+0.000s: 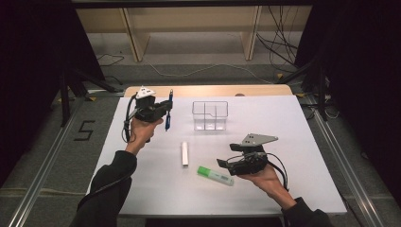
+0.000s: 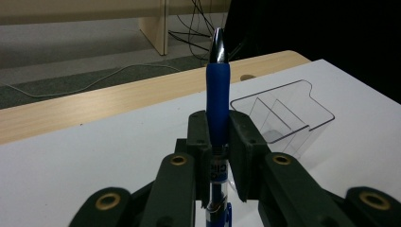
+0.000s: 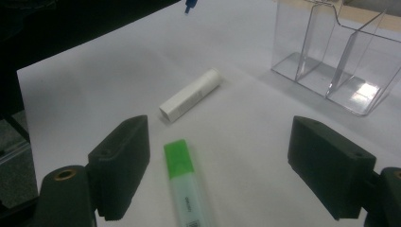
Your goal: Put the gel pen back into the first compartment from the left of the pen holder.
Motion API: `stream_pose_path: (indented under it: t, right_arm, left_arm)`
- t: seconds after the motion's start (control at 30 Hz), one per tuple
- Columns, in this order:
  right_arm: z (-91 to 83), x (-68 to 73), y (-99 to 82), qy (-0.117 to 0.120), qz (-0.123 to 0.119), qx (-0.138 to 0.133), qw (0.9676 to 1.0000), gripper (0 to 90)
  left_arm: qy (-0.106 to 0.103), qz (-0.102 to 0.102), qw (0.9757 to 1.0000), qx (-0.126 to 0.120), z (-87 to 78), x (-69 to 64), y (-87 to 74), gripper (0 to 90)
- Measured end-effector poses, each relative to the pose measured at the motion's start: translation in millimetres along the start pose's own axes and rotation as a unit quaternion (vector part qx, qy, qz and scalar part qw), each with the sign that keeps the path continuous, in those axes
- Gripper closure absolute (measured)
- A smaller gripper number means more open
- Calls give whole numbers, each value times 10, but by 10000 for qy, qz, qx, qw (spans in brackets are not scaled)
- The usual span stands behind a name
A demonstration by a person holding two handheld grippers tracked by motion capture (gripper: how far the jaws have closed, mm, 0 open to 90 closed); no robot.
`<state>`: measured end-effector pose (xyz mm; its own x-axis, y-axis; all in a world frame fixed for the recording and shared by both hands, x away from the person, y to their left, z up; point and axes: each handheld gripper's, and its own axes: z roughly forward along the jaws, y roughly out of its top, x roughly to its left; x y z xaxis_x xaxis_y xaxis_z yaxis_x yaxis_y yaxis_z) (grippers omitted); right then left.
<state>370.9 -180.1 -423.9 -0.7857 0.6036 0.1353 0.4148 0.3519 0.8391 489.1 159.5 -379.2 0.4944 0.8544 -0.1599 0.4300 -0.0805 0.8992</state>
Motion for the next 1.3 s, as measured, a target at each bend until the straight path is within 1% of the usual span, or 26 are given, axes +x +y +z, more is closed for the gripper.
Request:
stream_pose_path:
  t: [0.1,0.17,0.2,0.43,0.63,0.73,0.9,1.07,1.1,1.3]
  right_arm:
    - [-2,5,-1,1,-1,5,10000,225]
    - [-1,4,0,4,4,4,10000,224]
    - [-1,4,1,6,9,-1,10000,224]
    - [-4,8,-1,11,-1,-6,10000,224]
    - [-4,7,-2,9,-6,-7,10000,224]
    - [-8,9,1,12,8,-4,10000,224]
    - [-5,8,1,17,-2,-12,10000,224]
    - [-9,9,2,18,-3,-8,10000,224]
    - [-10,10,1,17,-5,-5,10000,224]
    - [-15,14,2,20,-10,-7,10000,224]
  left_arm:
    - [-15,11,10000,-69,8,-28,31,793]
    - [-33,-12,9999,-126,14,-39,53,793]
    - [-36,-55,9999,-158,19,-49,65,793]
    - [-70,-66,9995,-292,59,-107,147,793]
    - [-100,-65,9994,-329,103,-146,206,793]
    - [-111,-32,9994,-334,126,-167,229,793]
    - [-133,-34,9992,-368,178,-221,275,793]
    - [-165,22,9991,-390,221,-269,327,793]
    - [-188,-2,9990,-407,232,-282,334,793]
    - [-217,16,9989,-416,293,-335,374,793]
